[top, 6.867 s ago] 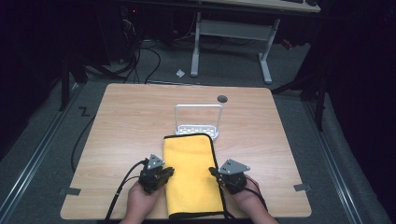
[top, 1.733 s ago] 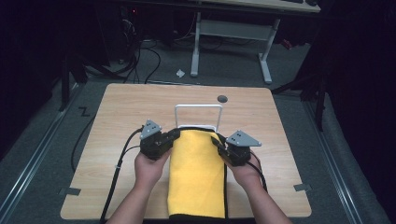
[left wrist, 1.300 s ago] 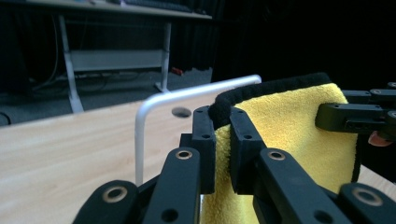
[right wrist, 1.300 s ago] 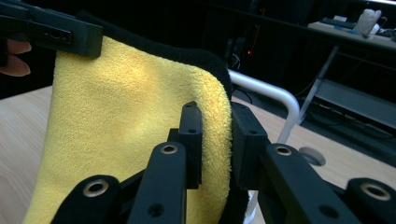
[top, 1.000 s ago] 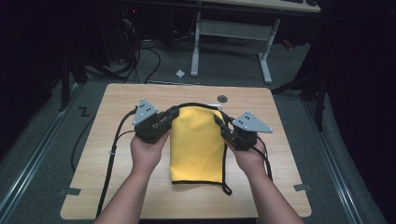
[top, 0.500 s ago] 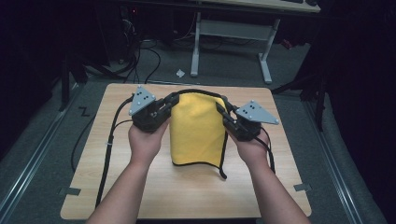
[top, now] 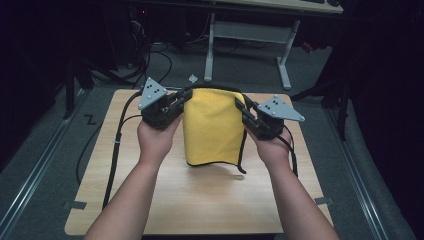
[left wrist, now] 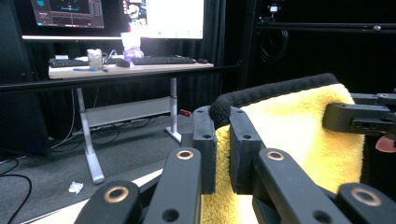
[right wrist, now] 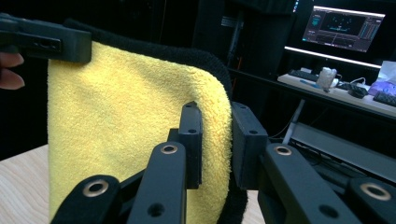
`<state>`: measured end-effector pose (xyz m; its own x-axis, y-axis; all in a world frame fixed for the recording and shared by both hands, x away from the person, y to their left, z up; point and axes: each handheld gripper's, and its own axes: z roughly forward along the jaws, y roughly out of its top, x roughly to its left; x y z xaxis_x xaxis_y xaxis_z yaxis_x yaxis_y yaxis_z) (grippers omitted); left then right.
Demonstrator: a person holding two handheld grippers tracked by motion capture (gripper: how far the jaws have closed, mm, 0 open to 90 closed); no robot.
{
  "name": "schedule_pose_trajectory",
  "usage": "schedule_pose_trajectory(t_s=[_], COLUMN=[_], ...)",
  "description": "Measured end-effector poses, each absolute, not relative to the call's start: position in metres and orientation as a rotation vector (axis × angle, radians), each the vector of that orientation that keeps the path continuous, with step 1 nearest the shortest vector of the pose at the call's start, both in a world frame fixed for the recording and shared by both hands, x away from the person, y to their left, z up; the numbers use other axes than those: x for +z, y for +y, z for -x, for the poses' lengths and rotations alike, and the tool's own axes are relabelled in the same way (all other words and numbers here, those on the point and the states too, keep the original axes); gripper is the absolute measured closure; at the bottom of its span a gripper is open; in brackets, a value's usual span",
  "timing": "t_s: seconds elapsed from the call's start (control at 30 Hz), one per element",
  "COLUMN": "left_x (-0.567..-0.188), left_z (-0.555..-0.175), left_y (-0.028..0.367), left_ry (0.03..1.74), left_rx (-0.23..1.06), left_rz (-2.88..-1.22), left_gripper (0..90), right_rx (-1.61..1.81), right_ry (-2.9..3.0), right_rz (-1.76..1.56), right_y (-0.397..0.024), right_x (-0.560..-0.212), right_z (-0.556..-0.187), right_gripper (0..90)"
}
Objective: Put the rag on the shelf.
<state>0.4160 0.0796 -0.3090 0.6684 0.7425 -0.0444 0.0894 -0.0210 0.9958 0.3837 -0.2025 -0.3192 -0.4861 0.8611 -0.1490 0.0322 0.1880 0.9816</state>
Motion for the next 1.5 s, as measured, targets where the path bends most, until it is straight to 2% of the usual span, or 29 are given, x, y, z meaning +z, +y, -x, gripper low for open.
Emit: schedule_pose_trajectory(t_s=[0.4, 0.73, 0.97, 1.3, 1.5], left_x=[-0.307, -0.305, -0.324, -0.366, -0.389], left_z=[-0.441, -0.484, -0.518, -0.549, -0.554], left_y=[0.081, 0.076, 0.074, 0.07, 0.066], left_ry=[0.717, 0.719, 0.742, 0.868, 0.891], left_rx=[0.637, 0.68, 0.681, 0.526, 0.481], left_rz=[-1.551, -1.586, -1.623, -1.707, -1.763], left_gripper=[83.4, 83.3, 83.1, 83.5, 83.6], right_rx=[1.404, 1.397, 1.351, 1.27, 1.23], right_ry=[1.706, 1.727, 1.783, 1.897, 1.95], right_rz=[-0.873, -0.925, -0.921, -0.911, -0.937], right_y=[-0.2, -0.201, -0.204, -0.213, -0.217], right_x=[-0.317, -0.316, -0.327, -0.359, -0.379], right_z=[-0.407, -0.451, -0.486, -0.511, -0.517], right_gripper=[77.2, 77.1, 77.1, 77.3, 77.2])
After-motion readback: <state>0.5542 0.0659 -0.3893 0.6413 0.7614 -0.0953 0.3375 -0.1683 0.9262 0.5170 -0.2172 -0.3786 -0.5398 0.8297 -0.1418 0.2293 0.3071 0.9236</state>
